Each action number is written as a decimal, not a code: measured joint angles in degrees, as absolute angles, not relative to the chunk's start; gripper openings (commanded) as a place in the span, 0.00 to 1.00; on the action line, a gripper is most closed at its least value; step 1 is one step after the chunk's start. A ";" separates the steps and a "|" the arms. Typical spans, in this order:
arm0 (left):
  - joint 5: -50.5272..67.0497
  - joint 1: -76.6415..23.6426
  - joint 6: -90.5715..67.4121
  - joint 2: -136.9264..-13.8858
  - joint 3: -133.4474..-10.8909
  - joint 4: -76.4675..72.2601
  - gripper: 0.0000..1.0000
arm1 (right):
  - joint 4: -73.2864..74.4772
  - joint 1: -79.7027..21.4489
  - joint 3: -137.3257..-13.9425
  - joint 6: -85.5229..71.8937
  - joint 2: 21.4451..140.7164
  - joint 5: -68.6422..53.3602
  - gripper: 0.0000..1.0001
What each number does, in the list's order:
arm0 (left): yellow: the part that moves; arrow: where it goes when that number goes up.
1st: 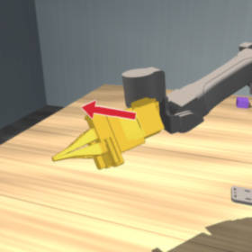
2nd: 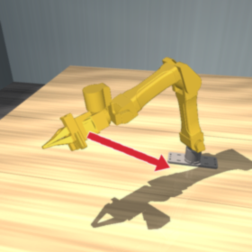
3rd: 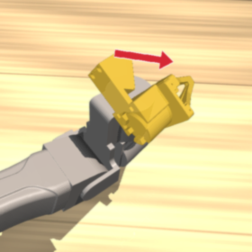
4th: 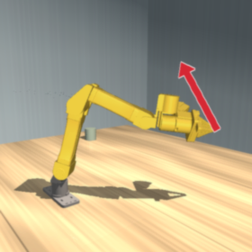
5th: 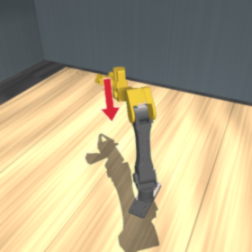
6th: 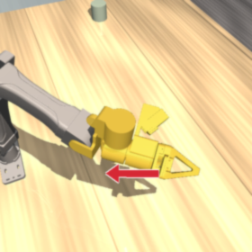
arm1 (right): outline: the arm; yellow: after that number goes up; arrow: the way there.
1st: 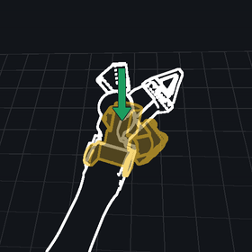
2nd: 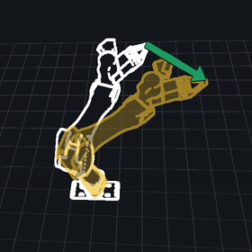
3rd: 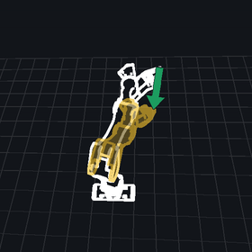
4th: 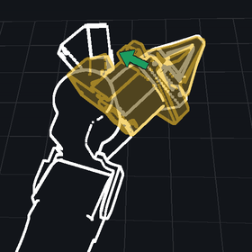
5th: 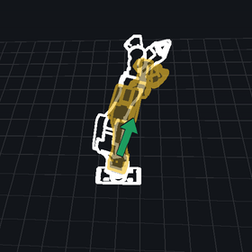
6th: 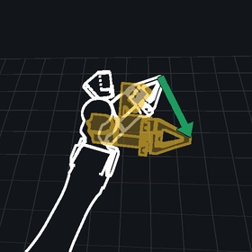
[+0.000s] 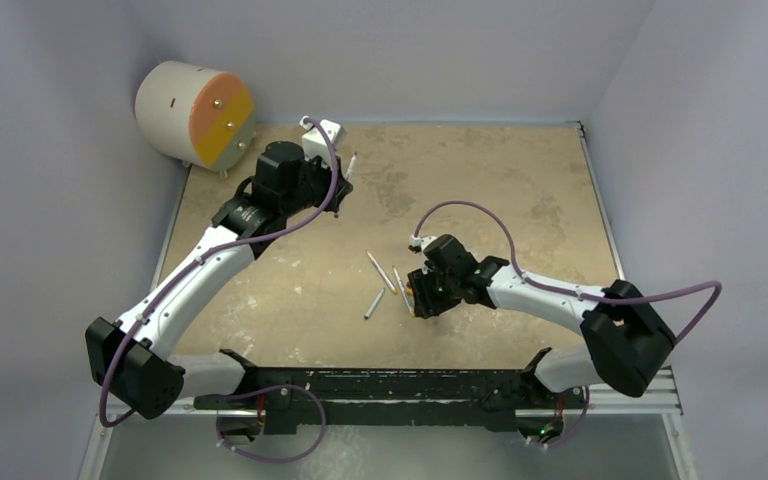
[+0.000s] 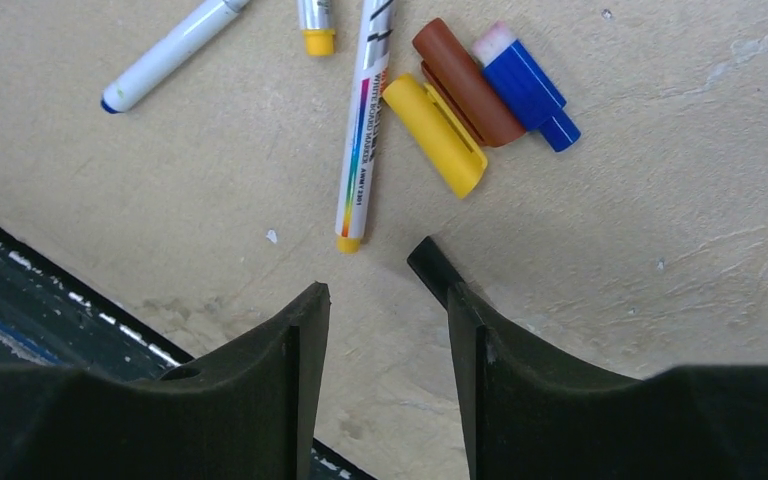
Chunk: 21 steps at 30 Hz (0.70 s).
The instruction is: Insert the pens into the pen caps
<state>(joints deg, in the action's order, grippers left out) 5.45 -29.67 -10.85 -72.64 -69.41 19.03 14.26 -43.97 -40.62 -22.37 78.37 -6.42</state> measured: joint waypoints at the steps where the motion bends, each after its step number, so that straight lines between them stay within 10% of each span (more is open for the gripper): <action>1: 5.45 -29.67 -10.85 -72.64 -69.38 19.03 0.00 | 14.26 -44.27 -40.62 -22.52 78.87 -6.02 0.48; 21: 5.26 -29.67 -10.70 -72.53 -68.55 19.07 0.00 | 13.93 -45.63 -40.36 -24.18 81.73 0.32 0.40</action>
<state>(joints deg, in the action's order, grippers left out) 5.26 -29.67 -10.70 -72.53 -68.55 19.07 13.93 -45.63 -40.36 -24.18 81.73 0.32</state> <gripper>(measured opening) 0.065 0.426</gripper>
